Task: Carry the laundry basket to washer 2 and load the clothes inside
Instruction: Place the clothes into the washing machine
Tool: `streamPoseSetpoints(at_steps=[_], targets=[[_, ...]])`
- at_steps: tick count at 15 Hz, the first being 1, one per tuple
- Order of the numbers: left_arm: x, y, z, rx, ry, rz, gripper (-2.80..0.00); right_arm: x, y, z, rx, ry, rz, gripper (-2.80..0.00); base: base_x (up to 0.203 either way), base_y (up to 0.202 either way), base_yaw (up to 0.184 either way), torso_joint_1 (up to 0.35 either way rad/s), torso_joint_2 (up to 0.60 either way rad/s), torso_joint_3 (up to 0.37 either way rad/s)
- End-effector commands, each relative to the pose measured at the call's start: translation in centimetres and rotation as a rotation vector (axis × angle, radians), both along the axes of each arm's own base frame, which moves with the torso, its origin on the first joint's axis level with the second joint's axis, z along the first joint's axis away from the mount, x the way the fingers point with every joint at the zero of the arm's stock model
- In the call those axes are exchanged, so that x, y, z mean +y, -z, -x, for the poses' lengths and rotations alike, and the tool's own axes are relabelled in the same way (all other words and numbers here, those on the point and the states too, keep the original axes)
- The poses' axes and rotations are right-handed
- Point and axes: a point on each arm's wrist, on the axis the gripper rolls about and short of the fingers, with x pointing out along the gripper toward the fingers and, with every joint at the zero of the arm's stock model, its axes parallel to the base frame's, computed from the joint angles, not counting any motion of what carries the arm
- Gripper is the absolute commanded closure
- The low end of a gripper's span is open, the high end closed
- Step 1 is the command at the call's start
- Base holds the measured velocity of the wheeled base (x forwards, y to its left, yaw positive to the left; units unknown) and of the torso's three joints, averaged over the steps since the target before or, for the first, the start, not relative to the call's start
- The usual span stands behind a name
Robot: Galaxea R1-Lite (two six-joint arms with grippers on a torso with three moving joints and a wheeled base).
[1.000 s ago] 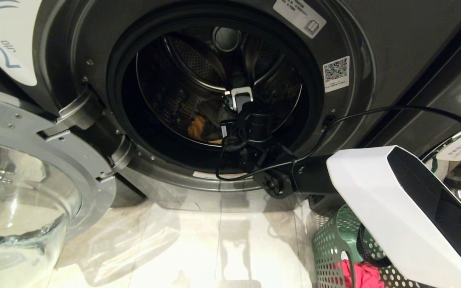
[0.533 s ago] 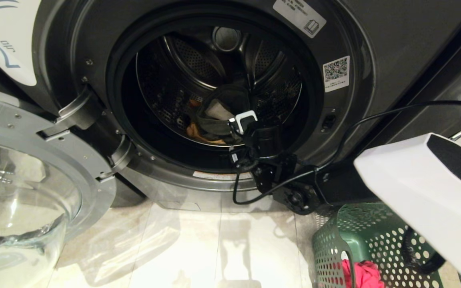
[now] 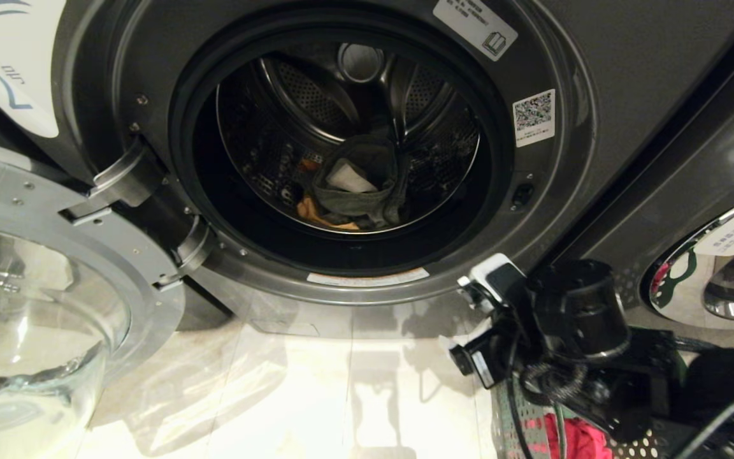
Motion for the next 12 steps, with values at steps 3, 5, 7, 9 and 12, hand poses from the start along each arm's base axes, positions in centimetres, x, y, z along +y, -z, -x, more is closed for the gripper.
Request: streamPoseSetpoints(at_steps=[3,5,7,9,12], targets=[[0.0,0.0,0.0,0.000,-0.001,0.001,0.00,-6.2,1.6,5.0,0.064,0.095,-0.019,-2.80,0.000,0.000,0.000,0.000,0.00,0.000],[0.0,0.0,0.0,0.000,-0.001,0.001,0.00,-8.4,2.6,6.2,0.097,0.179,-0.045,0.00,0.000,0.000,0.000,0.000,0.00,0.000],[0.0,0.0,0.0,-0.001,-0.001,0.001,0.00,-10.7,3.2,5.8,0.112,0.311,-0.048,0.00,0.000,0.000,0.000,0.000,0.00,0.000],[0.0,0.0,0.0,0.001,0.001,0.001,0.00,-13.9,4.3,5.3,0.144,0.518,-0.038,0.00,0.000,0.000,0.000,0.000,0.00,0.000],[0.0,0.0,0.0,-0.002,0.001,0.001,0.00,-18.7,7.6,5.8,0.292,0.877,-0.009,0.00,0.000,0.000,0.000,0.000,0.00,0.000]])
